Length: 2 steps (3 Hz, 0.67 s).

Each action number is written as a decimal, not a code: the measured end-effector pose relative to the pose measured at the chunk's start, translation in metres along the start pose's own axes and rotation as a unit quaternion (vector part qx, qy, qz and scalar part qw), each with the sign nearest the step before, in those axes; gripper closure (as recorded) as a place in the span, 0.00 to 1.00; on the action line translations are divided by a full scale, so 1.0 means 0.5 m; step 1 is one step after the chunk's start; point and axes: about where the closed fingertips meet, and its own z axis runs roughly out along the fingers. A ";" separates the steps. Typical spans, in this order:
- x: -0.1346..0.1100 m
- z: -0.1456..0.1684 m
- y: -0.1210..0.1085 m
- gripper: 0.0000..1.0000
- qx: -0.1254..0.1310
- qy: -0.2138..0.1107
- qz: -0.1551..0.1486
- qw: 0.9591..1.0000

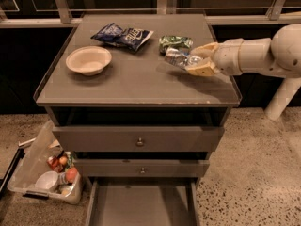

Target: Pick redbull can from bottom drawer and place on counter

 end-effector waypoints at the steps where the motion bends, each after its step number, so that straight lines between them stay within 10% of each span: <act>1: 0.008 0.038 0.014 1.00 -0.015 0.030 -0.005 0.999; 2: 0.003 0.061 0.028 1.00 -0.033 0.032 -0.009 0.999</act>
Offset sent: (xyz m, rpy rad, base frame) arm 0.0088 0.0352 -0.0240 -0.0843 0.0707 0.0621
